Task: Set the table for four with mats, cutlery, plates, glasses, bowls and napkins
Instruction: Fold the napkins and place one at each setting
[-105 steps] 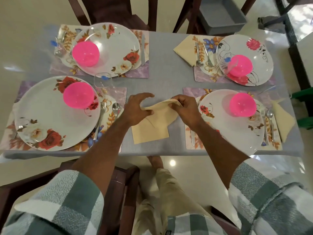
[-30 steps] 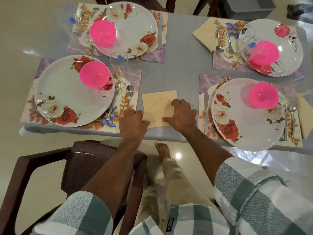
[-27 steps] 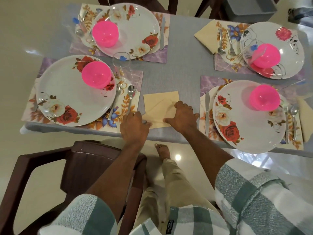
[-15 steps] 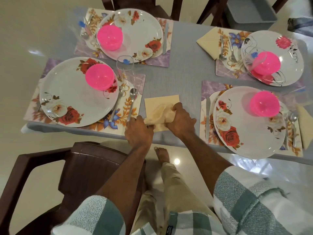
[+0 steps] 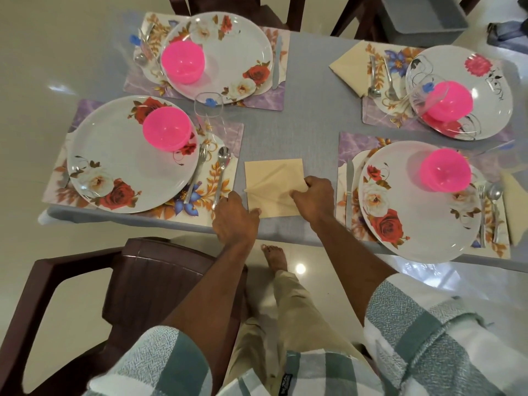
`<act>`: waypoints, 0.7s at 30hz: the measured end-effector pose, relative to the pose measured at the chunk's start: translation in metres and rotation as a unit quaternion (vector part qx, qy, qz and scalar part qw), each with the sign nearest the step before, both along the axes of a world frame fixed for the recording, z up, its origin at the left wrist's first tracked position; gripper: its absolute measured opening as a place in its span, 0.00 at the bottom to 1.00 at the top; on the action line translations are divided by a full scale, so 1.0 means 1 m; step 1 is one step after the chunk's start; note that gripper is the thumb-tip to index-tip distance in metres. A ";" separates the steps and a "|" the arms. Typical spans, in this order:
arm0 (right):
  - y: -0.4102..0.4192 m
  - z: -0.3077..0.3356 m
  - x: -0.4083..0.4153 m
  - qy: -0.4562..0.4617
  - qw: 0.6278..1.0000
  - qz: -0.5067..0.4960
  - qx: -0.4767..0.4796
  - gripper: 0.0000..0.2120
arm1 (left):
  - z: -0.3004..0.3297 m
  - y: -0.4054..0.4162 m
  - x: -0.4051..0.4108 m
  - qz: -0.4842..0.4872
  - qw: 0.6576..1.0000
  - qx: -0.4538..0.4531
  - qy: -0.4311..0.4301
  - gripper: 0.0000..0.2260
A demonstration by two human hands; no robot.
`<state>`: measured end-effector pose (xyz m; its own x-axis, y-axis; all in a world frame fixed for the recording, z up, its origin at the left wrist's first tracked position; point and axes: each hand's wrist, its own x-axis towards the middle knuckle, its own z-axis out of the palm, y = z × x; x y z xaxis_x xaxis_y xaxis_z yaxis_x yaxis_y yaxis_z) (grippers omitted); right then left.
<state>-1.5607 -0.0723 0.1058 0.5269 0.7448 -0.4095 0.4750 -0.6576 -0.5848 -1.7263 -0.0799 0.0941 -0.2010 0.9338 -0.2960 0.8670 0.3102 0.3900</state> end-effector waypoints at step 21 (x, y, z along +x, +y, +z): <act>-0.012 0.009 -0.021 0.344 0.927 -0.135 0.072 0.08 | 0.030 -0.006 -0.037 0.178 0.920 -0.039 -0.346 0.01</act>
